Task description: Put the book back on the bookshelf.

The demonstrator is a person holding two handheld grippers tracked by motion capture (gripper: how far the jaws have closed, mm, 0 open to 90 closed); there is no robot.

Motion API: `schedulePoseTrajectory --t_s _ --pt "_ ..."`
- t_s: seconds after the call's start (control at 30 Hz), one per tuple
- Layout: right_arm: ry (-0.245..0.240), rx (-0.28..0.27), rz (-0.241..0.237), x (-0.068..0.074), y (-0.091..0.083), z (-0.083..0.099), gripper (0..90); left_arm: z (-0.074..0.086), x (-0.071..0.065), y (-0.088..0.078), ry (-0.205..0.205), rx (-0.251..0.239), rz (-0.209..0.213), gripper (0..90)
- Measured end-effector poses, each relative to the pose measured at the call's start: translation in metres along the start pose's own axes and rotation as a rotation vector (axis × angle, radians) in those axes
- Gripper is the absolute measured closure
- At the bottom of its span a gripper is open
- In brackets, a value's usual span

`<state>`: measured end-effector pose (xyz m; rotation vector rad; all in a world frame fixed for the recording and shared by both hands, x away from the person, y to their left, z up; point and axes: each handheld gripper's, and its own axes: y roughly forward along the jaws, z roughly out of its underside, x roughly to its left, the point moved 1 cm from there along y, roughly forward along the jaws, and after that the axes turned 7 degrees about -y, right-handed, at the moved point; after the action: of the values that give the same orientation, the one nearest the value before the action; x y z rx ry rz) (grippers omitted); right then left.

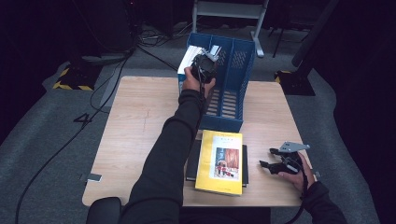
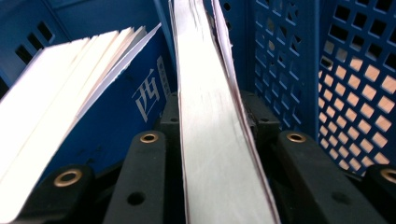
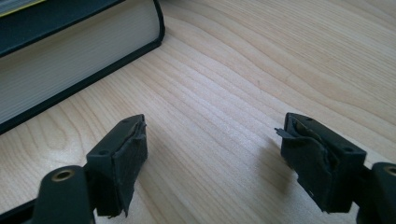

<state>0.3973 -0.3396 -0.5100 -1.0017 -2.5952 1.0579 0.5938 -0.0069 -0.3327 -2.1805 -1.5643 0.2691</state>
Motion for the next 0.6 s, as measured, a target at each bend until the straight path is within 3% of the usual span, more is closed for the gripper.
schedulePoseTrajectory --t_s 0.17,0.43,0.6 --pt "-0.001 0.002 0.001 0.0 0.0 0.0 22.9 0.0 0.002 -0.004 0.034 0.006 0.016 64.7" --pt "-0.001 0.001 0.003 0.0 0.0 0.0 22.8 0.001 0.005 -0.012 0.019 0.022 0.033 51.9" --pt "0.0 0.001 0.004 0.0 0.0 0.0 22.8 0.002 0.008 -0.021 0.016 0.022 0.065 46.6"
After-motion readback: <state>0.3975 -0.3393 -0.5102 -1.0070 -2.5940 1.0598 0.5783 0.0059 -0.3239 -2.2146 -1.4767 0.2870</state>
